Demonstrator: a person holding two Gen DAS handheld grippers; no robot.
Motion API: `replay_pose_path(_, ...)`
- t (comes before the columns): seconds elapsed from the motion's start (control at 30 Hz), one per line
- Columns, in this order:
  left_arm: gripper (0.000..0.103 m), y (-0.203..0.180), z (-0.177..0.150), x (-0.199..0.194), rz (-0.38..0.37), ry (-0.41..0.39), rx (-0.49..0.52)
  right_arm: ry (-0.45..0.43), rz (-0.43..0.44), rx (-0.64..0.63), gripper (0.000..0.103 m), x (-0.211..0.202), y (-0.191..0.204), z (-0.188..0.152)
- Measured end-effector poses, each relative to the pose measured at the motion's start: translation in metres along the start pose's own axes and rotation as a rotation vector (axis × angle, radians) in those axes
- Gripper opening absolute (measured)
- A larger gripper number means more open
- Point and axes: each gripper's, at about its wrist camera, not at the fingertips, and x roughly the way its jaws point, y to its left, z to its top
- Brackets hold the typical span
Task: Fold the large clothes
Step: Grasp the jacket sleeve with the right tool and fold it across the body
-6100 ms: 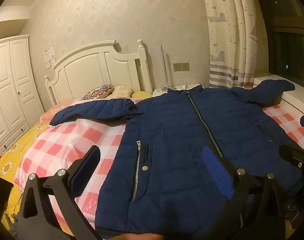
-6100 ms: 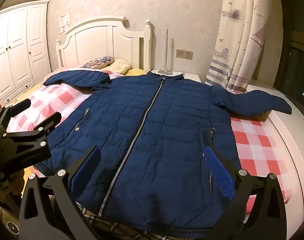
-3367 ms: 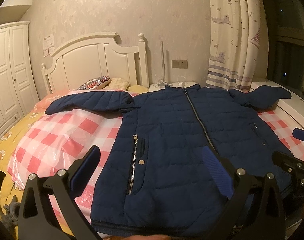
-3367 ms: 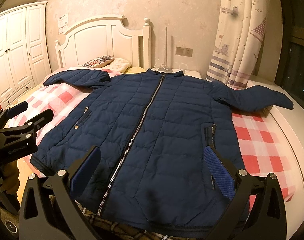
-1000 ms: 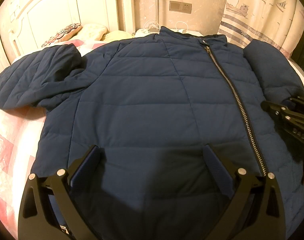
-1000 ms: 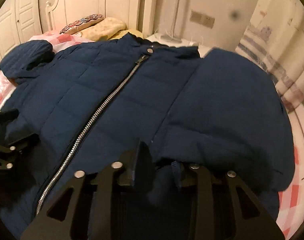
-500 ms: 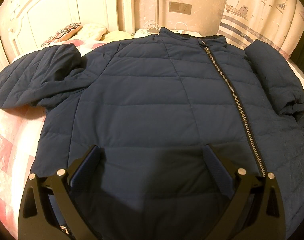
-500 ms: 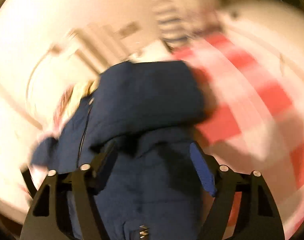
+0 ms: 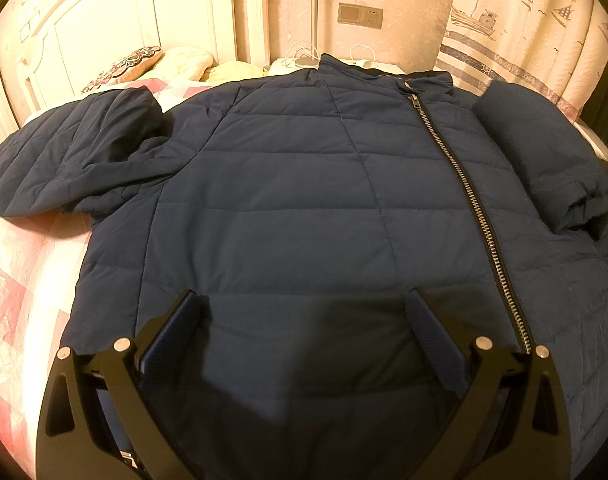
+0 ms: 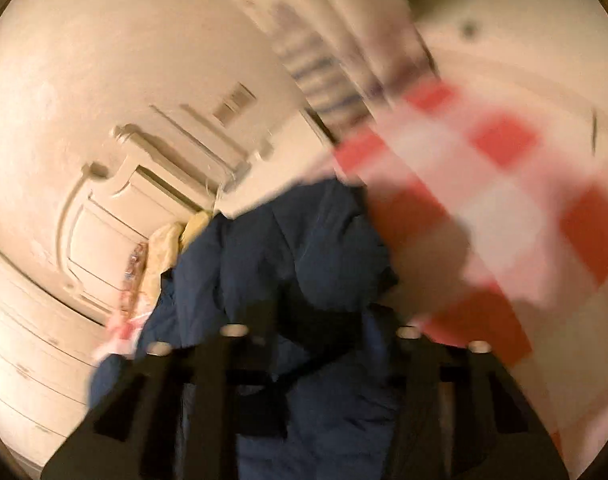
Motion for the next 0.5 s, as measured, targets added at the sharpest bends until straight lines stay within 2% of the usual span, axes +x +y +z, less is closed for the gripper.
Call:
replay_pose_path(0.07, 0.101, 0.000, 0.000, 0.000, 0.000, 0.000, 0.000, -0.082, -0.004, -0.173, 0.036, -0.010, 0.048, -0.006)
replay_pose_path(0.17, 0.101, 0.000, 0.000, 0.000, 0.000, 0.000, 0.000, -0.111, 0.105, -0.402, 0.036, -0.016, 0.119, -0.028)
replay_pose_path(0.27, 0.101, 0.000, 0.000, 0.000, -0.001, -0.001, -0.001, -0.054, 0.174, -0.602, 0.037, -0.002, 0.183, -0.061)
replay_pose_path(0.33, 0.101, 0.000, 0.000, 0.000, -0.002, -0.001, -0.001, 0.057, 0.248, -0.708, 0.037, 0.016, 0.221, -0.086)
replay_pose_path(0.4, 0.101, 0.000, 0.000, 0.000, -0.004, -0.002, -0.003, 0.141, 0.291, -0.741, 0.046, 0.028, 0.237, -0.103)
replay_pose_path(0.43, 0.101, 0.001, 0.000, 0.000, -0.006, -0.002, -0.004, 0.168, 0.336, -0.745, 0.067, 0.027, 0.241, -0.110)
replay_pose_path(0.47, 0.101, 0.000, 0.000, 0.001, -0.007, -0.002, -0.005, 0.165, 0.358, -0.745, 0.081, 0.021, 0.242, -0.115)
replay_pose_path(0.5, 0.101, 0.001, 0.000, 0.001, -0.007, -0.002, -0.005, 0.139, 0.369, -0.748, 0.082, 0.015, 0.240, -0.115)
